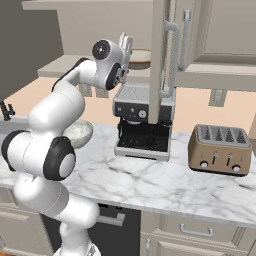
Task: Open the cabinet. Pick the bowls from the counter and place them in the cabinet. Then close the cabinet.
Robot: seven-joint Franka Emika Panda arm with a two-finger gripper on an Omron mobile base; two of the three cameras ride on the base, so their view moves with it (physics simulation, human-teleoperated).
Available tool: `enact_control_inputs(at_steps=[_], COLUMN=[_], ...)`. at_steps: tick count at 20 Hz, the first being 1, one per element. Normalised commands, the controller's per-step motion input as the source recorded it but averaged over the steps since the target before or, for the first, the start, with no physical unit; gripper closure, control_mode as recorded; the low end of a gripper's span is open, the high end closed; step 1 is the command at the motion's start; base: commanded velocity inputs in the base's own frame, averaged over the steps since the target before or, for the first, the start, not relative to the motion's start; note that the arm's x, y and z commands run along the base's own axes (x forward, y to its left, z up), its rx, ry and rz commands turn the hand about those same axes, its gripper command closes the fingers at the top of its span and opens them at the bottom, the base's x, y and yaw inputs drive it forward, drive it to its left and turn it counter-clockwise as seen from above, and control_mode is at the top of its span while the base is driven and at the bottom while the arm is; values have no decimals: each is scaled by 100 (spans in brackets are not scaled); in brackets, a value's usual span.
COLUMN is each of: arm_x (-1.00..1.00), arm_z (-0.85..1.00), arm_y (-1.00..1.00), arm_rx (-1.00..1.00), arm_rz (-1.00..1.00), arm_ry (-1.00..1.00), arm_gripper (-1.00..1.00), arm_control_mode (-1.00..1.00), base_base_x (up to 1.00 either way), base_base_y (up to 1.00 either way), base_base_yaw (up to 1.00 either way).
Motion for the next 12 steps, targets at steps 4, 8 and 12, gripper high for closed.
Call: enact_control_inputs(at_steps=[4,8,12], arm_x=[-7,-29,-47], arm_z=[-2,0,0], arm_y=[14,2,0], arm_rx=[-1,0,0], arm_rz=[0,0,0], arm_ry=[-4,-7,-6], arm_gripper=[-100,-100,-100], arm_control_mode=[-100,-100,-100], base_base_x=[0,0,0], base_base_y=[0,0,0], base_base_yaw=[0,0,0])
